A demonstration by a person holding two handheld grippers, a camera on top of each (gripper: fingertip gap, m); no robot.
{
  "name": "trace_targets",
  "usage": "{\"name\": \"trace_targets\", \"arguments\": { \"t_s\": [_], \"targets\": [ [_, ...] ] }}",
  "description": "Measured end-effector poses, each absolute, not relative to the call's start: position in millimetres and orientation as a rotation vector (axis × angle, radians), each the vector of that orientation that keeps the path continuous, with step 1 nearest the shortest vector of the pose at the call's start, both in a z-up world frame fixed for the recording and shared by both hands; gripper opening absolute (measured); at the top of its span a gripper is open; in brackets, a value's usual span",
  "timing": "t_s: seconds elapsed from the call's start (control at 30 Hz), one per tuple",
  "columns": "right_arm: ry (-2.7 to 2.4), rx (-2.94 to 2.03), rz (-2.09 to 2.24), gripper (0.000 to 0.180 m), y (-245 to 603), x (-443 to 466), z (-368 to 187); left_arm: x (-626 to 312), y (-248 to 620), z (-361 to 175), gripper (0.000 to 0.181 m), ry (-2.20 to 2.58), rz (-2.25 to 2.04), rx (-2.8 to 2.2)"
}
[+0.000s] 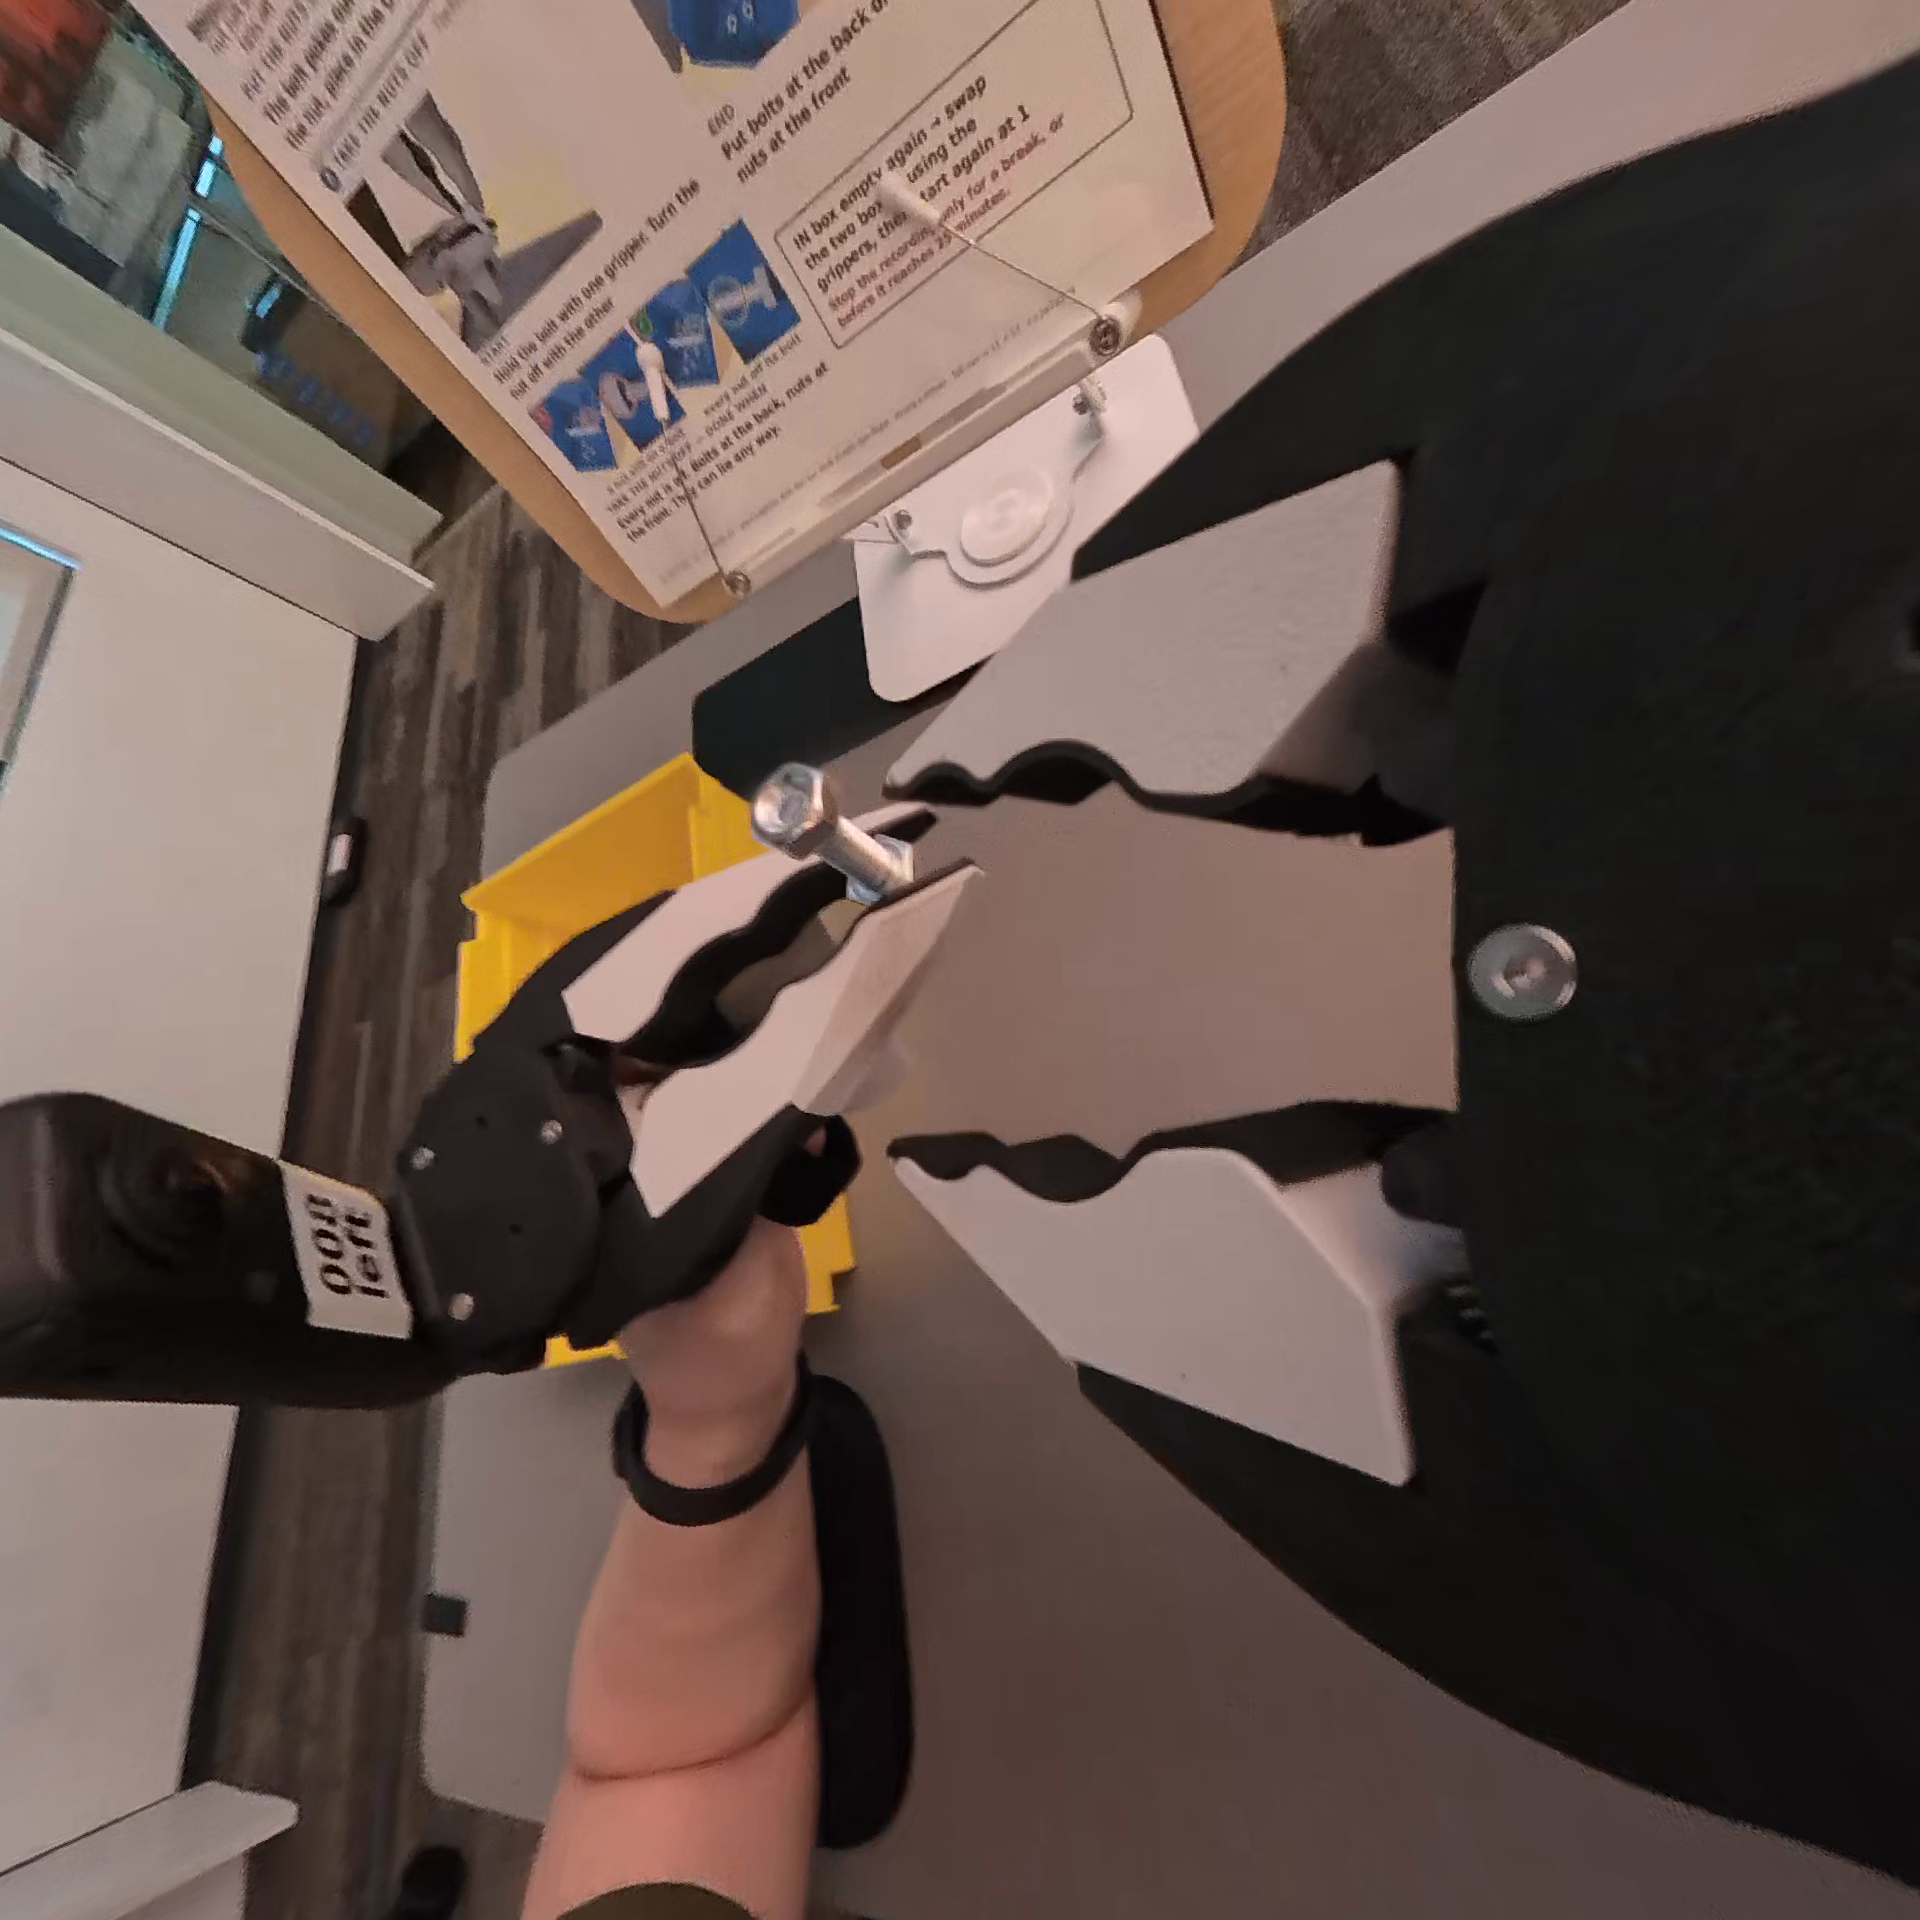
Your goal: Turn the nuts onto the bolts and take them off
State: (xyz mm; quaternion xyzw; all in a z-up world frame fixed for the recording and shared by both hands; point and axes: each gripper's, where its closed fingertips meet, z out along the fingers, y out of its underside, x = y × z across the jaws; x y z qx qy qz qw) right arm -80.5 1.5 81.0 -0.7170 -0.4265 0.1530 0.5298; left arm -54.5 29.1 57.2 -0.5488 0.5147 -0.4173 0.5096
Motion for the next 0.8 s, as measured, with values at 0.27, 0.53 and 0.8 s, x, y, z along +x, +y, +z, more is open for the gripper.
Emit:
{"name": "trace_targets", "arguments": {
  "t_s": [0.27, 0.53, 0.8],
  "targets": [
    [-1.057, -1.636, 0.456, 0.088, -4.1, -100.4, 84.9, -49.8, 8.6, 61.4, 0.016, 1.302, -1.086, -1.25],
    [-1.033, -1.579, 0.375, 0.091, -10.1, -100.0, 100.6, -61.6, 18.5, 77.4, 0.016, 1.22, -1.165, -1.259],
    [-1.101, -1.477, 0.527, 0.128, -7.6, -133.9, 88.1, -53.1, -10.9, 76.8, 0.016, 1.326, -1.182, -1.164]
  ]
}}
